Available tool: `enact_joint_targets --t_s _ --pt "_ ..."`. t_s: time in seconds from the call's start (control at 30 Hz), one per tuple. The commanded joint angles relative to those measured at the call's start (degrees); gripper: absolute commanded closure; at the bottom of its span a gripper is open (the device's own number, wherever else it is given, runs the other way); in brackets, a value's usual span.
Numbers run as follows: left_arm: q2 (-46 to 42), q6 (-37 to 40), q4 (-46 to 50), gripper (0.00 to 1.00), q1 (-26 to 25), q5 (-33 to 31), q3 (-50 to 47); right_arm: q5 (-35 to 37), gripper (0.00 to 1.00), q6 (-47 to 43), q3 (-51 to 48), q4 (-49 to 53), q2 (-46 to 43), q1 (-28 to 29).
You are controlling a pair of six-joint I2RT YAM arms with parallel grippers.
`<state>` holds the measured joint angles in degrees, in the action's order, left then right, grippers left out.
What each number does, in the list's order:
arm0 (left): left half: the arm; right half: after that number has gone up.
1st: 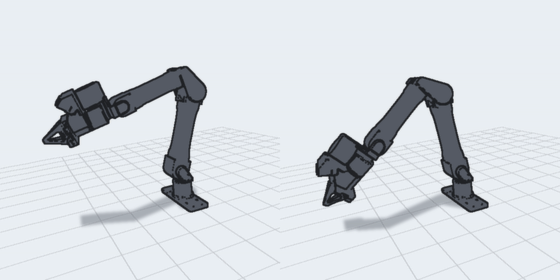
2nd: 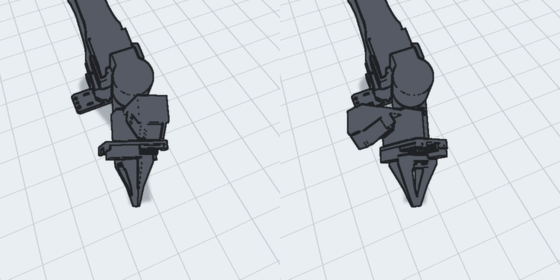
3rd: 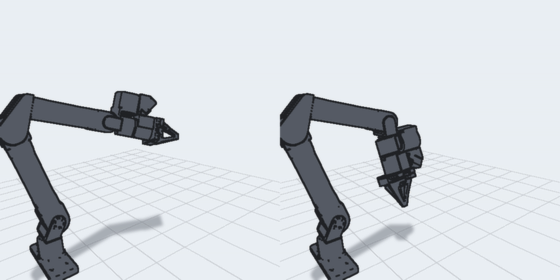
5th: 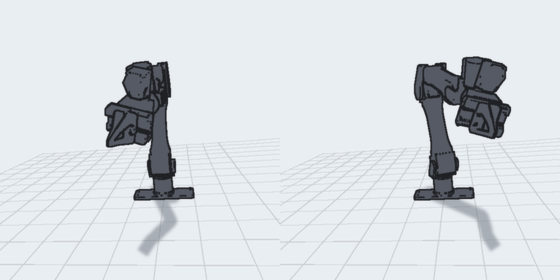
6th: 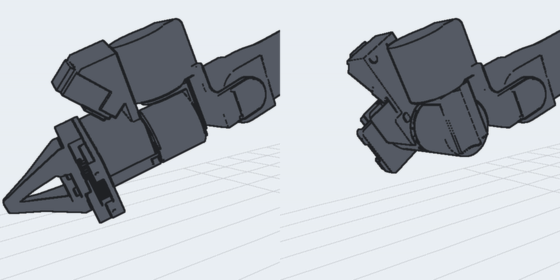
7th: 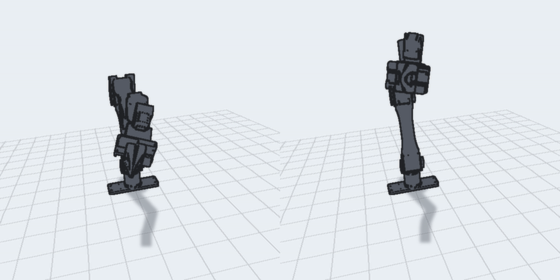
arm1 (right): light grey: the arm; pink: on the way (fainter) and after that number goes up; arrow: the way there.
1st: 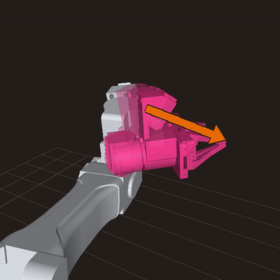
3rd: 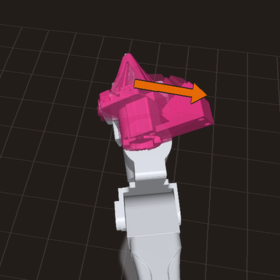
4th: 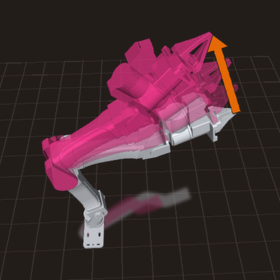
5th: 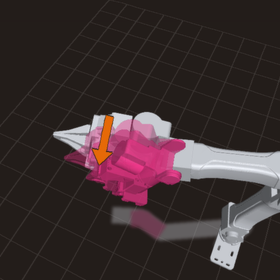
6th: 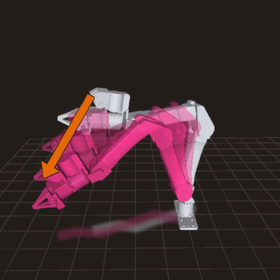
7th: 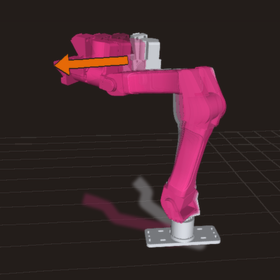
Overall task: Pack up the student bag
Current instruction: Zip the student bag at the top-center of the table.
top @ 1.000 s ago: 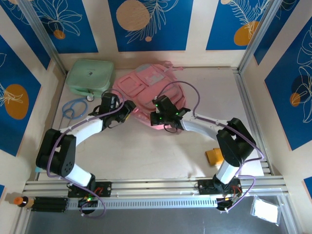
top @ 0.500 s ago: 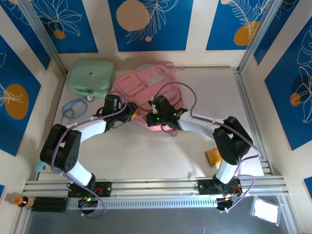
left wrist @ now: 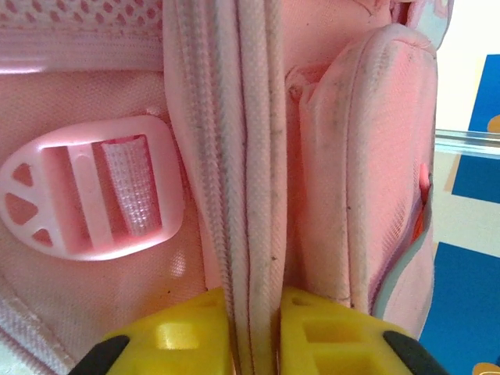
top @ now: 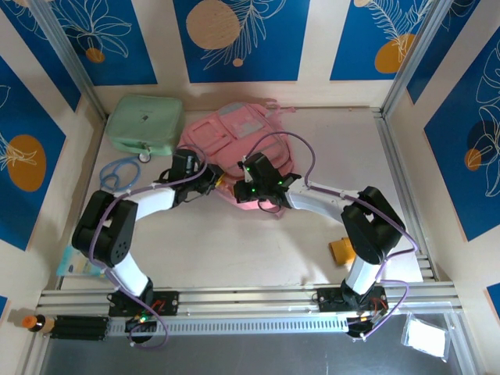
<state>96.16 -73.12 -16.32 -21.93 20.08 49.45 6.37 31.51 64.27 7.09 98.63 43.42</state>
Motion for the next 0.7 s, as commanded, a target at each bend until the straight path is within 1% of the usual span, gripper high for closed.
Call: enact_joint_targets --t_s 0.0,0.1,0.2,0.37,0.57,0.63,0.67 --pt "1.05 0.98 -1.67 0.91 -0.56 0.43 2.54 -3.43 1.0 -0.13 -0.8 -1.19 -2.19 -0.92" --pt "1.06 1.99 -0.71 1.0 -0.5 0.07 3.36 -1.6 1.0 -0.42 -3.32 -0.04 -3.73 -2.55" --pt "1.03 3.1 0.43 1.0 -0.4 -0.16 4.09 1.51 1.0 -1.59 -6.23 1.39 -5.67 -4.6" --pt "0.85 4.57 1.98 1.0 -0.44 -0.67 4.67 2.51 1.0 0.28 -9.29 3.38 -8.91 -9.9" --pt "1.48 4.93 1.81 1.0 -0.59 0.03 5.38 7.43 1.0 2.04 -5.69 8.85 -7.7 -14.79" --pt "1.73 5.55 2.09 1.0 -0.73 0.54 5.86 7.32 1.0 2.51 -4.31 10.37 -7.1 -16.51" --pt "1.9 5.9 2.54 1.0 -0.81 0.87 6.21 6.17 1.0 2.16 -3.99 10.93 -7.05 -17.33"
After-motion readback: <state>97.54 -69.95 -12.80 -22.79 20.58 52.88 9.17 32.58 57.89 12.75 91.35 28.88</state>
